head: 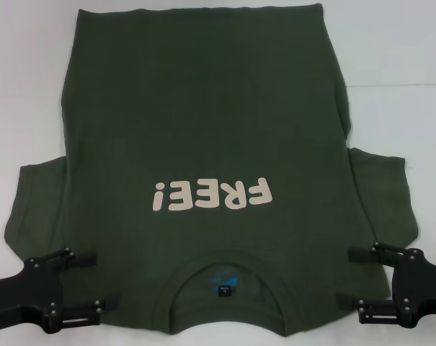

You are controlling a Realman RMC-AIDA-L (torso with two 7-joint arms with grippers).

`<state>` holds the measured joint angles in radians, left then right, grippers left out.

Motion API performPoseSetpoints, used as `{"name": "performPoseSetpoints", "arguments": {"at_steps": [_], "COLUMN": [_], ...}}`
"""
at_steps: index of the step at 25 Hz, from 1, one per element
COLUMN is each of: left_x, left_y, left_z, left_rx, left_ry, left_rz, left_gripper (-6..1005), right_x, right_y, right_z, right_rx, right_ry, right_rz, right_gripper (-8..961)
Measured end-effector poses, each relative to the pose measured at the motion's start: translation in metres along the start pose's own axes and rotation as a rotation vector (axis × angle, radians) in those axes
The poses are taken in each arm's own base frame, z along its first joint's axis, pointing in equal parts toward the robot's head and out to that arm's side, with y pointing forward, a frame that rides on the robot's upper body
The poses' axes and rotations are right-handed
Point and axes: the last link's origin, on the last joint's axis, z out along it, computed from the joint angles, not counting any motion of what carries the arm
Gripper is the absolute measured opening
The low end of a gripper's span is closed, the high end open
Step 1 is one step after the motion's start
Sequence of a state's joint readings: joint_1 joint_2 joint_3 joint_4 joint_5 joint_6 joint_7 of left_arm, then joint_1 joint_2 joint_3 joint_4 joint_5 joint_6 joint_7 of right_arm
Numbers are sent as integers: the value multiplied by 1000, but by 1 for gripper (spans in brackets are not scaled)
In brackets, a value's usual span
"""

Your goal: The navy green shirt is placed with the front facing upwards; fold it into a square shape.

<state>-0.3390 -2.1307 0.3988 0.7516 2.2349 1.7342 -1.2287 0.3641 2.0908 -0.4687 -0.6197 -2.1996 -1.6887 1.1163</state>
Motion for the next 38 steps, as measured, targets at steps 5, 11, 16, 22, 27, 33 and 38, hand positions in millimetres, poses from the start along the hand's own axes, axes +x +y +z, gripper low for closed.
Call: {"name": "performPoseSetpoints", "arguments": {"at_steps": [5, 11, 16, 22, 27, 33, 38], "left_x": [0, -1, -1, 3, 12, 30, 45], "left_y": [0, 0, 1, -1, -13, -31, -50], "left_z": [0, 0, 0, -4, -21, -44, -51], "left_rx": [-1, -1, -3, 2, 58, 101, 154], "left_ry": [1, -1, 2, 19, 66, 51, -54], "left_rz": [1, -2, -12, -62, -182, -429, -697], "left_gripper": [936, 937, 937, 936, 937, 936, 936], "right_x": [0, -1, -4, -11, -11, -10, -10], "right_y": [0, -1, -1, 2, 1, -1, -1], "right_z": [2, 4, 5, 12, 14, 15, 15], "right_rx": [-4, -5, -19, -73, -69, -59, -56], "right_ry": [-1, -2, -7, -19, -13, -8, -7], "right_rz": [1, -2, -11, -36, -37, -35, -36], "right_gripper": [912, 912, 912, 912, 912, 912, 912]}}
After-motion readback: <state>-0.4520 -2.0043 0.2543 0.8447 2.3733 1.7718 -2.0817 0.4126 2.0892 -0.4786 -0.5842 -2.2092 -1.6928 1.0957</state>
